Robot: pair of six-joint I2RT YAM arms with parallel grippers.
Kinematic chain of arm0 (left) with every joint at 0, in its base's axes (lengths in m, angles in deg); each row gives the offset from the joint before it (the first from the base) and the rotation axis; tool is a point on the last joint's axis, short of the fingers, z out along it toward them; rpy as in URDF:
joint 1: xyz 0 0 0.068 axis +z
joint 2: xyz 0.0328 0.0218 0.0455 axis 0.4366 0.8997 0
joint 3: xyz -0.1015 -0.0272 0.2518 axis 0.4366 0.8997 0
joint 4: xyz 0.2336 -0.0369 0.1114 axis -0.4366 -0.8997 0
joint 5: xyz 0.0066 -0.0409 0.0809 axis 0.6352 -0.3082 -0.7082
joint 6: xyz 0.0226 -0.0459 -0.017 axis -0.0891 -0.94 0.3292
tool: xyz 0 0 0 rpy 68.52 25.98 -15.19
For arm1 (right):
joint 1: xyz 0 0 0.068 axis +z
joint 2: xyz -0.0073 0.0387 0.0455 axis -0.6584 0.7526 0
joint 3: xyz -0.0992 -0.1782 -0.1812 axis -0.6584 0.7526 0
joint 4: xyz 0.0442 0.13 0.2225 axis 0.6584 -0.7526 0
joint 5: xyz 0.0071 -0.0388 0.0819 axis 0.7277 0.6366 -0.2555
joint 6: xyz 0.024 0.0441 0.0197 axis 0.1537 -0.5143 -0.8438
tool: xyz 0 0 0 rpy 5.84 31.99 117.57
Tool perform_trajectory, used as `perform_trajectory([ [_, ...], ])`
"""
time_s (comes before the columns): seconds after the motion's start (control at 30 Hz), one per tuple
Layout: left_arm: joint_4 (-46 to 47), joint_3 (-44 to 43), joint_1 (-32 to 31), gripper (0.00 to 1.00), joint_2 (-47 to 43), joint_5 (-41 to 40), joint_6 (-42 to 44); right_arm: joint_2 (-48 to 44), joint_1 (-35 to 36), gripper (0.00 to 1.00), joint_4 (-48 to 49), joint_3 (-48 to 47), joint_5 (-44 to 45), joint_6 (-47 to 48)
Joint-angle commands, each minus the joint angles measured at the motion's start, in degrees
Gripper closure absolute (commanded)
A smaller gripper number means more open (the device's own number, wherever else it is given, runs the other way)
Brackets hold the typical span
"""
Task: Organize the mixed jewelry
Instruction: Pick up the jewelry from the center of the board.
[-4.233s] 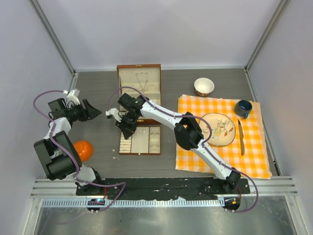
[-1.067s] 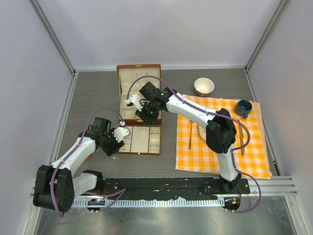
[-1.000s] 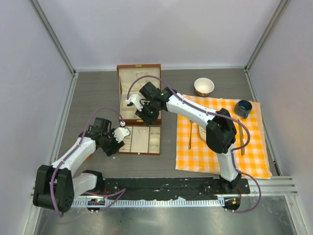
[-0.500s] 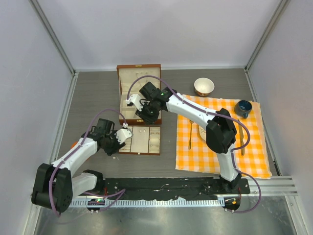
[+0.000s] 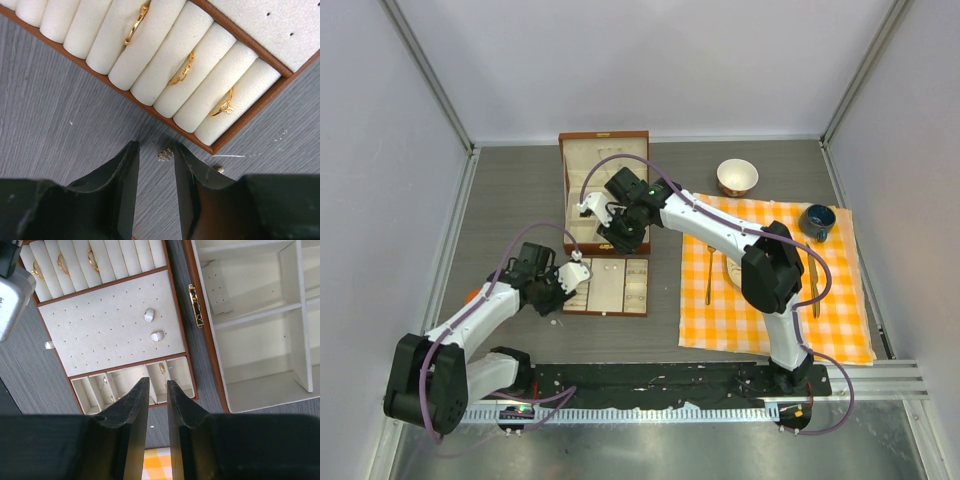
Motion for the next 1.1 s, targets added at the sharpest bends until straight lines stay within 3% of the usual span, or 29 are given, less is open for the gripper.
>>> perform_trajectory([
  [0.0, 3.8, 1.7, 0.0, 0.64, 0.7, -3.6, 0.5, -0.3, -0.2, 0.73, 1.6, -1.4, -0.4, 0.1],
  [0.63, 3.6, 3.9, 0.0, 0.72, -1.2, -5.2, 1.8, 0.2, -0.2, 0.74, 1.5, -1.3, -1.2, -0.3],
  [0.8, 3.4, 3.9, 0.0, 0.57, -1.9, -5.6, 1.4, 0.1, -0.3, 0.74, 1.5, -1.2, -1.2, -0.4],
  [1.07, 4.1, 4.2, 0.0, 0.52, -2.3, -6.8, 1.9, 0.2, -0.2, 0.75, 1.5, -1.3, -1.2, -0.4],
])
